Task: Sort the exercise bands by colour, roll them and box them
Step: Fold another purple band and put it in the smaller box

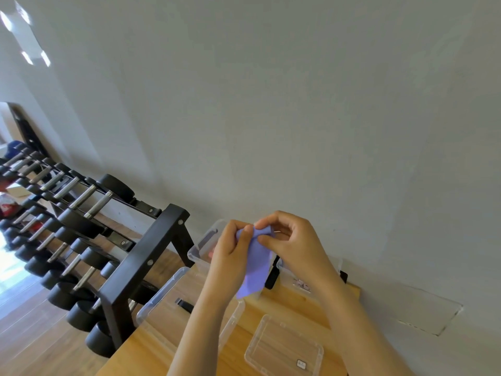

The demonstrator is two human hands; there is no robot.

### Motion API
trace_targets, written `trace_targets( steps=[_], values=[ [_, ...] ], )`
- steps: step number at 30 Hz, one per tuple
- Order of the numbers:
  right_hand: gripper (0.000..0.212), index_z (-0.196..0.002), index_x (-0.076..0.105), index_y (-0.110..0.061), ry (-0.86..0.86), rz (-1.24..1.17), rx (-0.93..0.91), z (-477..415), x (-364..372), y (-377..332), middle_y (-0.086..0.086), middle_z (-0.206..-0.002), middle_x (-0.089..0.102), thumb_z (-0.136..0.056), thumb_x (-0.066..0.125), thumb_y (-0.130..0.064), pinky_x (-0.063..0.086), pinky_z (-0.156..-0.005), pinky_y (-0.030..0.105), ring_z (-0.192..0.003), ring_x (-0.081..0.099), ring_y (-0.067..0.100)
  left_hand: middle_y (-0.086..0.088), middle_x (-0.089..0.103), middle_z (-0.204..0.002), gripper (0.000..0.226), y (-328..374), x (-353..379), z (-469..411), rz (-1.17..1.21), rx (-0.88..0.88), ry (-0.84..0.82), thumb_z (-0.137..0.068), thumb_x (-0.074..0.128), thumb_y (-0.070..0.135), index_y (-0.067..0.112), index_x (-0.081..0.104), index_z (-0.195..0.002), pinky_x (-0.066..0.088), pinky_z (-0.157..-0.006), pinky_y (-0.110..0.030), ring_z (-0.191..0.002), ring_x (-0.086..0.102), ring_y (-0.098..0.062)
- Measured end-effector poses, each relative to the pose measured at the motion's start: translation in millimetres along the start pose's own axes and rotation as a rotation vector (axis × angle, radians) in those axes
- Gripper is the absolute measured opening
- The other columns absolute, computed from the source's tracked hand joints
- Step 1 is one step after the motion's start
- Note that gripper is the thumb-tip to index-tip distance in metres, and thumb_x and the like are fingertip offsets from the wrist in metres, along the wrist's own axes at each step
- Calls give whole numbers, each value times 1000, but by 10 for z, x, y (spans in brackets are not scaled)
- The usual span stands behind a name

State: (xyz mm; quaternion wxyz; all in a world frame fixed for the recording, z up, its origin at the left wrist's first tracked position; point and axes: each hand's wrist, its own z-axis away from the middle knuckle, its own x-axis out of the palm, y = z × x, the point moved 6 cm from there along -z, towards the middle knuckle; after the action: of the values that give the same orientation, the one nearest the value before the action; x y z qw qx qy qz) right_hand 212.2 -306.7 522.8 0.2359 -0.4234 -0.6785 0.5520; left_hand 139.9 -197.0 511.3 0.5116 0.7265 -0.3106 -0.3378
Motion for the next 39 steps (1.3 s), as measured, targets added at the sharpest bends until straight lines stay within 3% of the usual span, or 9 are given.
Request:
trace_targets(
  steps=[3,5,10,15,18,23,33,36,39],
  values=[
    [19,-96,68,-18,-28,-42,42,4,-14,32,-5,-97,71,-84,68,-3,54,-82,21,-95,67,7,19,67,-77,11,41,-9,1,-11,37,-13,-99,51,11,10,61,-95,45,-67,-10,-75,60,3],
    [19,-103,65,-18,-59,-42,77,-1,-29,58,-5,-102,69,-87,69,-11,54,-82,21,-96,66,6,14,67,-77,7,57,-51,-2,25,59,20,-96,56,9,11,63,-97,47,-65,-13,-76,61,-2],
    [12,-98,66,-16,-39,-88,75,3,-101,72,1,-93,72,-90,66,-7,54,-76,23,-89,69,12,11,71,-80,12,99,-72,35,115,81,12,-91,60,2,6,65,-102,51,-68,-15,-79,67,-3],
    [21,-90,67,-18,31,-90,14,11,-118,19,-1,-90,72,-86,66,2,55,-78,24,-89,69,14,0,70,-102,21,42,14,78,169,6,-6,-98,51,23,14,66,-110,52,-83,-26,-98,64,-13],
    [20,-91,68,-22,72,-42,-2,33,-106,14,-5,-89,72,-87,67,-3,55,-79,24,-87,68,10,3,67,-105,36,51,118,105,154,-5,-49,-101,39,30,18,73,-105,45,-77,-15,-94,60,-5],
    [24,-93,65,-33,87,48,4,57,-61,26,-12,-90,71,-88,67,-9,54,-80,20,-86,67,1,13,71,-96,35,21,144,97,168,-13,-13,-105,35,20,13,68,-99,44,-75,-11,-87,61,0],
    [18,-107,69,-17,103,73,13,38,-66,-16,-6,-94,73,-92,63,-11,54,-82,21,-88,68,4,29,64,-92,30,117,224,109,164,27,-49,-105,34,19,8,61,-112,44,-83,-8,-98,61,6],
    [15,-102,69,-18,101,53,5,35,-80,-41,-6,-92,73,-91,64,-9,54,-79,19,-86,69,3,27,63,-88,30,154,215,88,159,31,-51,-105,34,17,3,61,-109,44,-78,-8,-88,60,8],
    [13,-99,70,-16,66,-9,13,42,-91,-58,-4,-91,73,-88,68,-8,54,-77,20,-85,69,6,13,56,-81,30,132,165,62,149,26,-25,-105,36,17,-4,58,-103,44,-67,-10,-70,54,5]
  ],
)
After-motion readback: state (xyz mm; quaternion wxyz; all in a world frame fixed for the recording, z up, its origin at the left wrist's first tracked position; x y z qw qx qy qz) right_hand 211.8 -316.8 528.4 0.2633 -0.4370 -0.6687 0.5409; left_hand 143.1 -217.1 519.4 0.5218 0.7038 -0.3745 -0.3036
